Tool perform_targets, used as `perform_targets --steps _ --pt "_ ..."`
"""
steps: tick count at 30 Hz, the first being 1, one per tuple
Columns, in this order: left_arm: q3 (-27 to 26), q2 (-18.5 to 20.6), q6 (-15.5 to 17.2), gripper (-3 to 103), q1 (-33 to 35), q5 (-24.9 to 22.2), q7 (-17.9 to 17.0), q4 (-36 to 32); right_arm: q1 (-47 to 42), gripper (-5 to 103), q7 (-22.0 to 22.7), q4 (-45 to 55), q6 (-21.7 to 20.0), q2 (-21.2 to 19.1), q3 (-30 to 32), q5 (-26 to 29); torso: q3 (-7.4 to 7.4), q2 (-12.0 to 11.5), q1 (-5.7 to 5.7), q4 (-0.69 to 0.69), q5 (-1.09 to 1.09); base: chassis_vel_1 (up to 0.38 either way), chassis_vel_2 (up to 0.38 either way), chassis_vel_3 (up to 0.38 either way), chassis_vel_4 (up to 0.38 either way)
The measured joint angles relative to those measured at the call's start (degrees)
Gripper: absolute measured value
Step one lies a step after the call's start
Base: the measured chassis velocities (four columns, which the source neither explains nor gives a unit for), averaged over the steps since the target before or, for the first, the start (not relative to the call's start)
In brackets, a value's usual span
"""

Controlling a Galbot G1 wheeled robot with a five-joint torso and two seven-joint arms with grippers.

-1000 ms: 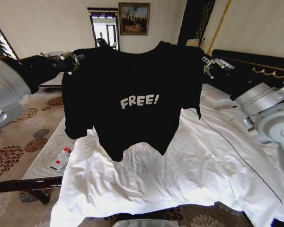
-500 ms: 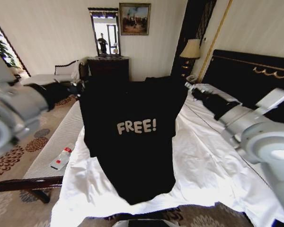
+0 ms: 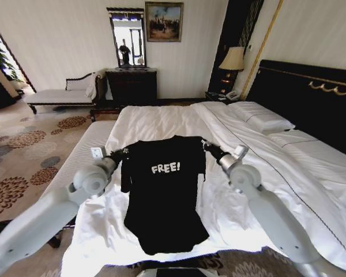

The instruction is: Fold the clothes on the bed.

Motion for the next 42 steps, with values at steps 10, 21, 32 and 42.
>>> perform_targets --steps 10,21,32,42 --pt "3.32 -5.82 -0.97 1 0.02 5.54 2.88 11.02 3.89 1 -2.32 -15.19 4.0 5.67 -6.95 -4.54 -0.02 0.02 -0.03 0.04 -0.02 0.0 0.0 0.0 0.0" --pt "11.49 -17.92 -3.26 1 -14.17 13.72 7.37 33.67 16.79 1 -6.78 -37.4 8.12 12.67 -14.5 -7.85 0.0 0.02 -0.01 -0.01 -0.03 0.0 0.0 0.0 0.0" --pt "10.83 -27.06 -4.04 1 -25.28 14.73 10.31 52.58 30.48 1 -9.67 -56.98 11.2 20.69 -18.71 -11.07 -0.02 0.02 -0.02 0.08 -0.03 0.0 0.0 0.0 0.0" --pt "11.06 -35.82 -6.06 1 -30.85 18.46 14.32 66.09 36.4 1 -9.38 -65.97 12.67 22.84 -17.75 -12.38 -0.01 0.01 -0.02 -0.02 -0.01 0.0 0.0 0.0 0.0"
